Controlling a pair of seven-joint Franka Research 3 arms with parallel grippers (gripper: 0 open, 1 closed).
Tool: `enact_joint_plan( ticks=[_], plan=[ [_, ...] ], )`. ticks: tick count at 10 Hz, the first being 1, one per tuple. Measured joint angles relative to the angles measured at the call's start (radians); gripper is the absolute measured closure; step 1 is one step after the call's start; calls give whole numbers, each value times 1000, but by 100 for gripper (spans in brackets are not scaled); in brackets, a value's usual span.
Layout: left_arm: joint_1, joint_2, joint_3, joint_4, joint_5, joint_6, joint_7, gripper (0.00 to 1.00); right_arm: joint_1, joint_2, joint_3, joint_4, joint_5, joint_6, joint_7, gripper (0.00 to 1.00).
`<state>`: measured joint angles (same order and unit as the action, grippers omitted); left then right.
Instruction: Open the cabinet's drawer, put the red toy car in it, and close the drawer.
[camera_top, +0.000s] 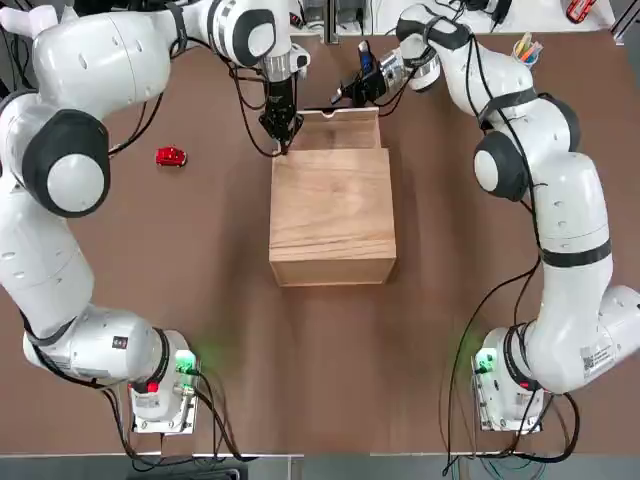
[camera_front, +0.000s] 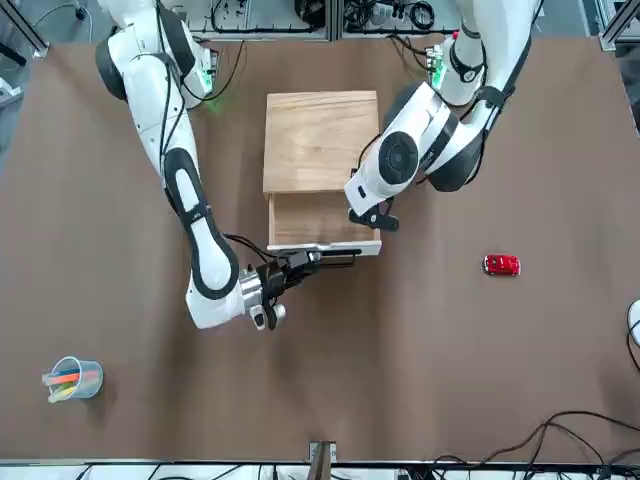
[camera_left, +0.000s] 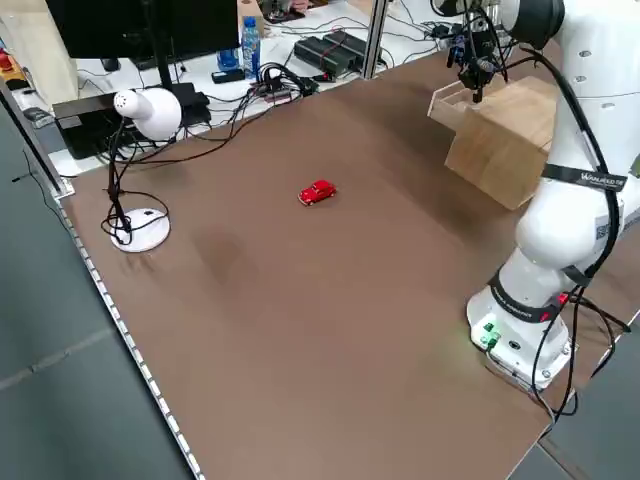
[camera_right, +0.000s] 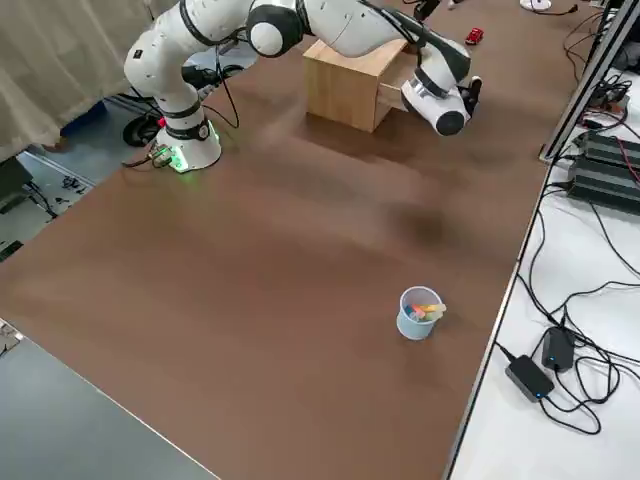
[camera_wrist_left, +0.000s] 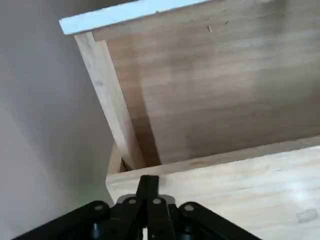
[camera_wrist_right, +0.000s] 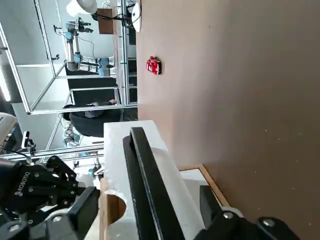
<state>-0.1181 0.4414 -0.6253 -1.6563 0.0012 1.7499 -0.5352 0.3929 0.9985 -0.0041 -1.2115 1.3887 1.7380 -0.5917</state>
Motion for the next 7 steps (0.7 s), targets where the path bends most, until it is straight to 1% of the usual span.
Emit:
enact_joint_plan(
  ticks=[1, 2, 5, 6, 7],
  plan=[
    [0, 0, 0, 0, 0, 0, 0, 99, 0, 0, 0, 0, 15, 0, 1, 2],
    [1, 0, 0, 1, 0, 0, 0, 99, -1, 0, -1, 2, 39, 1, 2, 0],
    [17, -2, 13, 19, 5, 2, -7, 99, -17, -1, -7, 28, 52, 31, 10, 0],
    [31, -13, 34, 36, 7, 0, -22, 99, -32, -6, -21, 34, 36, 32, 10, 0],
    [42, -40, 68, 44, 8, -10, -44, 97, -46, -18, -48, 42, -16, 28, 20, 0]
  ],
)
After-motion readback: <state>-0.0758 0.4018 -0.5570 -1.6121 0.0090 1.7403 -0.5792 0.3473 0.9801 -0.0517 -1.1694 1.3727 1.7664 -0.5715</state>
